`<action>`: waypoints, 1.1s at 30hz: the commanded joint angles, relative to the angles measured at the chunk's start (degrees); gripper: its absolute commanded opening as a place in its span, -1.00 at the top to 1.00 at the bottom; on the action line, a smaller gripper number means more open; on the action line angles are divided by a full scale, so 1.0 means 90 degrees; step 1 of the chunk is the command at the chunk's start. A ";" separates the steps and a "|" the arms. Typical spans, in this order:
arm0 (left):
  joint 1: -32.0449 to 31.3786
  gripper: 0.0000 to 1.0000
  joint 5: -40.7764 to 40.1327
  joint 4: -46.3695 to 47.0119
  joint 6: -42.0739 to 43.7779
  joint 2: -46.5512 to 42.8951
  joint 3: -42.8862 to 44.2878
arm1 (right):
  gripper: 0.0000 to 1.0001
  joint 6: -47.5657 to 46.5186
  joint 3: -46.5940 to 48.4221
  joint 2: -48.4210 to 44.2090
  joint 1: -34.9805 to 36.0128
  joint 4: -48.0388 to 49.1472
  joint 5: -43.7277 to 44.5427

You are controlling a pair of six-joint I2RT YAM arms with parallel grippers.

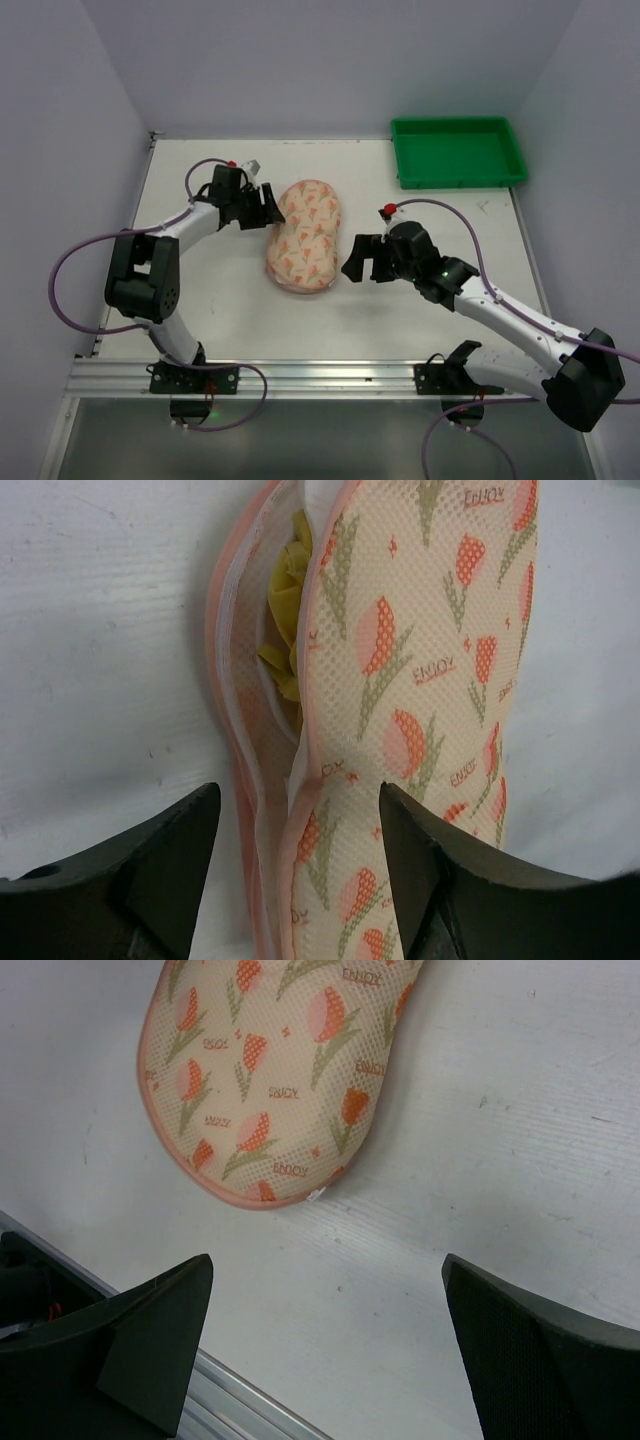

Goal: Unzip the laundry bag and remove the bra

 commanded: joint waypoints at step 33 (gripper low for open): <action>-0.2910 -0.08 0.0810 0.1214 -0.1218 0.0993 0.2651 | -0.97 0.0140 -0.0013 -0.2776 -0.0075 -0.0682 0.2775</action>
